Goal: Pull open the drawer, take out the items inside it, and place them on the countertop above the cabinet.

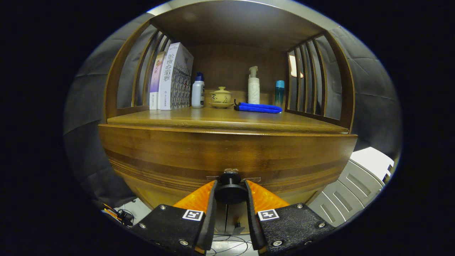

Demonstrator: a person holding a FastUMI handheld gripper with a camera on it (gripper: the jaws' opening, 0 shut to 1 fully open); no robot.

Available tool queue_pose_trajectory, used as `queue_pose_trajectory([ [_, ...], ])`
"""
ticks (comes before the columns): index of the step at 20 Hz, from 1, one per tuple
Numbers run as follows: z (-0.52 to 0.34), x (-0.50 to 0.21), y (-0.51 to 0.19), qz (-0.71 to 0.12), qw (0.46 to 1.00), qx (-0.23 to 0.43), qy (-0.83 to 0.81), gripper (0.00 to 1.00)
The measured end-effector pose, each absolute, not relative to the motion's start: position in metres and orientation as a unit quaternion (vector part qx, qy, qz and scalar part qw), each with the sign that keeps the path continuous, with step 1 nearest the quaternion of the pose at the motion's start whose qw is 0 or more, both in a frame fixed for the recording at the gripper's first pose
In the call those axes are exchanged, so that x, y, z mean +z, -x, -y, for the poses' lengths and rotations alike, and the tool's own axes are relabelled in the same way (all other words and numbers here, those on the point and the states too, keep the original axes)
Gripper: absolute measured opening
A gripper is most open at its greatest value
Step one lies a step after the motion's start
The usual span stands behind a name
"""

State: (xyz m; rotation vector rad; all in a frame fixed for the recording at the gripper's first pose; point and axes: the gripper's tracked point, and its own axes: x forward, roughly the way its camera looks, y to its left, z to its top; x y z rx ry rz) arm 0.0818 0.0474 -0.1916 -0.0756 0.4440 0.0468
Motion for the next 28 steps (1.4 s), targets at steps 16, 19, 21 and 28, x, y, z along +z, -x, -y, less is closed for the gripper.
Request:
queue_pose_trajectory([
  [16, -0.047, -0.183, -0.039, -0.217, 0.975, 0.015, 0.053, 0.41],
  [19, -0.046, -0.181, -0.027, -0.216, 0.975, 0.013, 0.054, 0.41],
  [21, -0.046, -0.180, -0.020, -0.216, 0.975, 0.012, 0.054, 0.41],
  [28, -0.040, -0.175, 0.004, -0.215, 0.975, 0.003, 0.055, 0.41],
])
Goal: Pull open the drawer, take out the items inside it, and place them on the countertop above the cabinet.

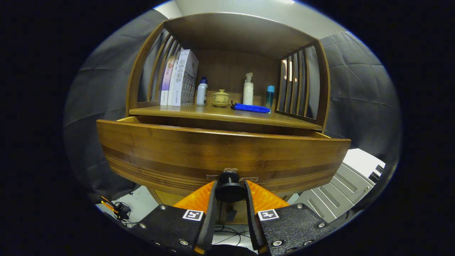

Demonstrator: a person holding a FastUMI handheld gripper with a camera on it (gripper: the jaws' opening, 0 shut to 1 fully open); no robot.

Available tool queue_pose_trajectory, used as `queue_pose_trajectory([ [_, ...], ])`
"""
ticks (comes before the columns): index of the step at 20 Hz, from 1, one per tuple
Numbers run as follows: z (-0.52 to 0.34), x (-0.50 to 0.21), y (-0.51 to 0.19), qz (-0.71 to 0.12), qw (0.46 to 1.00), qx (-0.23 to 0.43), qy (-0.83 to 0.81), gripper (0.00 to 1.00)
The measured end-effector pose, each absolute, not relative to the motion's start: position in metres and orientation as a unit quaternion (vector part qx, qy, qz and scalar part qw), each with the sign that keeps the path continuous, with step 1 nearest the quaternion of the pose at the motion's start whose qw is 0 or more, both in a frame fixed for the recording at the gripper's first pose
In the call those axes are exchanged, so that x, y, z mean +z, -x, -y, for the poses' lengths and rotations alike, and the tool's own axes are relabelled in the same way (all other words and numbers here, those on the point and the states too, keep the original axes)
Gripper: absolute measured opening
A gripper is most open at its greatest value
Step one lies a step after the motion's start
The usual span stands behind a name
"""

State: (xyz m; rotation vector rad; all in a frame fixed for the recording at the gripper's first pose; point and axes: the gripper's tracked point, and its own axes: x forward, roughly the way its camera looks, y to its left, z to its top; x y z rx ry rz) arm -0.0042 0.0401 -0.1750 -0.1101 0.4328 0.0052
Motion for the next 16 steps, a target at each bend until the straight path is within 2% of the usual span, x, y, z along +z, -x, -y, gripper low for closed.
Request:
queue_pose_trajectory([
  [16, -0.037, -0.174, 0.051, -0.227, 0.971, -0.003, 0.068, 0.41],
])
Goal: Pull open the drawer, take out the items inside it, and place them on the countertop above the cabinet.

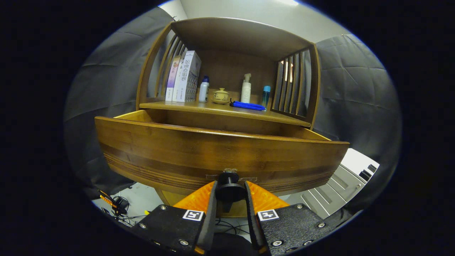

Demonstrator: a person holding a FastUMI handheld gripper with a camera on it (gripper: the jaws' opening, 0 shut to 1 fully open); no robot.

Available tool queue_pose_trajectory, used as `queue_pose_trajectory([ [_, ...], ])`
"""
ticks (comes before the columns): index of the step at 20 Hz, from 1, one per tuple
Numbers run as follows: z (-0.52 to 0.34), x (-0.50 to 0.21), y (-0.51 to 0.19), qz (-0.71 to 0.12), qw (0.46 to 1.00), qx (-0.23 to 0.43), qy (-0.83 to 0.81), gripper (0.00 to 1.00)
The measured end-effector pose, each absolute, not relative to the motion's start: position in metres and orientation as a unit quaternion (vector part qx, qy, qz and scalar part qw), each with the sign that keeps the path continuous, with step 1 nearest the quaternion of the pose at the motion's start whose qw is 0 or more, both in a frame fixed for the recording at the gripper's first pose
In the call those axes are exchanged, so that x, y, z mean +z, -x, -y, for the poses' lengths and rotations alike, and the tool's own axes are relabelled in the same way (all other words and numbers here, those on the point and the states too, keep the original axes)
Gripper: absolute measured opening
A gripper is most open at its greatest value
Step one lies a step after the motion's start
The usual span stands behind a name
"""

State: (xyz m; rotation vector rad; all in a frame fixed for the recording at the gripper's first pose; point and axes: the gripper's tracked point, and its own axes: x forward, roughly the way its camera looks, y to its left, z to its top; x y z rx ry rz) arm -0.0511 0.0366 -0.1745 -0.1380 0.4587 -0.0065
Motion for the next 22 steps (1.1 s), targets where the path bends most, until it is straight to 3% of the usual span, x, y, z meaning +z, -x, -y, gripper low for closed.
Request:
queue_pose_trajectory([
  [2, -0.037, -0.175, 0.050, -0.223, 0.973, -0.001, 0.063, 0.41],
  [5, -0.039, -0.161, 0.051, -0.200, 0.978, 0.006, 0.063, 0.50],
  [9, -0.045, -0.125, 0.046, -0.161, 0.986, 0.015, 0.034, 0.88],
  [10, -0.046, -0.112, 0.043, -0.147, 0.989, 0.016, 0.030, 0.92],
  [14, -0.037, -0.072, 0.029, -0.118, 0.992, 0.000, 0.053, 0.94],
  [22, -0.043, -0.076, -0.042, -0.208, 0.976, -0.037, 0.056, 0.95],
])
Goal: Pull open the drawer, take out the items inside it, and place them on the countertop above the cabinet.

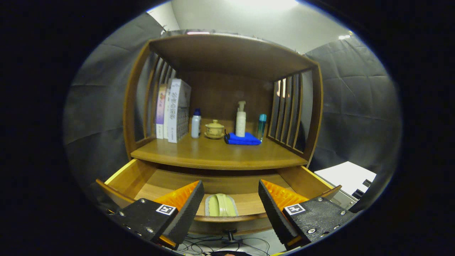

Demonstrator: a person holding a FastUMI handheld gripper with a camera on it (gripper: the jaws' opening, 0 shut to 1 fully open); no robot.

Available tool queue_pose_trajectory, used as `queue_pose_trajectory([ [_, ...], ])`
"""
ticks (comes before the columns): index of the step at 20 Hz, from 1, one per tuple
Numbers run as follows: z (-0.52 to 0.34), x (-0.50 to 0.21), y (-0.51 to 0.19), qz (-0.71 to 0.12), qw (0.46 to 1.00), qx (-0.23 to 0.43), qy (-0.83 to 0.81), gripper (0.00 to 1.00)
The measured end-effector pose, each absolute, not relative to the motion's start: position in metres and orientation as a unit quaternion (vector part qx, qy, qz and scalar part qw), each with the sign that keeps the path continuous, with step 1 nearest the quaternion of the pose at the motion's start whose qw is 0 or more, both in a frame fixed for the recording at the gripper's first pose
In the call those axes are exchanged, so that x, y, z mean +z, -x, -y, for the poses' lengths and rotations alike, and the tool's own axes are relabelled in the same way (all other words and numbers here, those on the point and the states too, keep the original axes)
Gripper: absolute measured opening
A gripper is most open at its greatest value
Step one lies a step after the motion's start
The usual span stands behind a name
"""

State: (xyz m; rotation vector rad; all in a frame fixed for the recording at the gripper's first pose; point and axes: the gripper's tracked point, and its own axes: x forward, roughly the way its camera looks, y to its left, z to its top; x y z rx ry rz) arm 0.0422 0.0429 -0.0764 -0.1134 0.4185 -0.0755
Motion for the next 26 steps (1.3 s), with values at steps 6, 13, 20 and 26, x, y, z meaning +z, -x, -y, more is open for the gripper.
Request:
queue_pose_trajectory([
  [6, -0.048, -0.129, -0.071, -0.320, 0.945, -0.049, 0.051, 0.95],
  [13, -0.051, -0.176, -0.084, -0.422, 0.904, -0.053, 0.047, 0.95],
  [20, -0.066, -0.199, -0.076, -0.474, 0.879, -0.034, 0.046, 0.69],
  [26, -0.067, -0.193, -0.078, -0.456, 0.888, -0.044, 0.041, 0.23],
])
